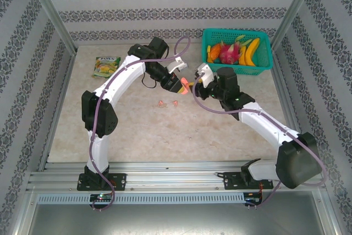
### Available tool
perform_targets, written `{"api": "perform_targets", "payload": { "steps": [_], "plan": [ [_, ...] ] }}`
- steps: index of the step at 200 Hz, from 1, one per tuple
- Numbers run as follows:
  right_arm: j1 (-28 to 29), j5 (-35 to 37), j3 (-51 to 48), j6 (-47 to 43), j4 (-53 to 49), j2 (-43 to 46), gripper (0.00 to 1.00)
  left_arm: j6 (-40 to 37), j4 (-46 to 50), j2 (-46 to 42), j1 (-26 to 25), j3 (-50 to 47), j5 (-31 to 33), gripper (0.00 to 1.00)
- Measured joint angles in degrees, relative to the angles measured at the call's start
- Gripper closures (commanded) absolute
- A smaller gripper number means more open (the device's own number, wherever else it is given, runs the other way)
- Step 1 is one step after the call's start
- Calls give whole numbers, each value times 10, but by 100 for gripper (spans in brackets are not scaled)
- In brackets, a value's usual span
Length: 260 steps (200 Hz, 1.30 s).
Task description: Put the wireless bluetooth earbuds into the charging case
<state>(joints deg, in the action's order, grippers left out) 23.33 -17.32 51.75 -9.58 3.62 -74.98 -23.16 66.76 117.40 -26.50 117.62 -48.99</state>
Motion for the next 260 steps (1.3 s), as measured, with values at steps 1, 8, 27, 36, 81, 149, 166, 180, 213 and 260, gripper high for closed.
{"api": "perform_targets", "payload": {
  "steps": [1, 8, 27, 36, 81, 149, 166, 180, 213, 260],
  "plan": [
    [-1, 1, 0, 1, 0, 1, 51, 0, 0, 0, 0, 0, 0, 95],
    [-9, 3, 2, 9, -4, 9, 46, 0, -5, 0, 0, -4, 0, 97],
    [-25, 8, 7, 29, -20, 35, 33, 5, -26, -4, 2, -30, 0, 100],
    [-31, 10, 10, 42, -27, 48, 27, 9, -39, -8, 3, -50, 0, 100],
    [-61, 14, 42, 126, -83, 82, 2, 63, -182, -96, 23, -225, 12, 100],
    [-71, 30, 54, 250, -125, 73, 2, 172, -525, -332, 26, -522, 94, 100],
    [-71, 30, 54, 266, -125, 67, 4, 182, -607, -369, 26, -585, 115, 100],
    [-71, 30, 54, 280, -125, 60, 6, 186, -677, -394, 26, -635, 136, 100],
    [-75, 30, 54, 326, -124, 36, 2, 183, -828, -437, 26, -748, 181, 100],
    [-73, 55, 85, 374, -142, -28, 2, 183, -1020, -443, 26, -850, 242, 100]
  ]
}}
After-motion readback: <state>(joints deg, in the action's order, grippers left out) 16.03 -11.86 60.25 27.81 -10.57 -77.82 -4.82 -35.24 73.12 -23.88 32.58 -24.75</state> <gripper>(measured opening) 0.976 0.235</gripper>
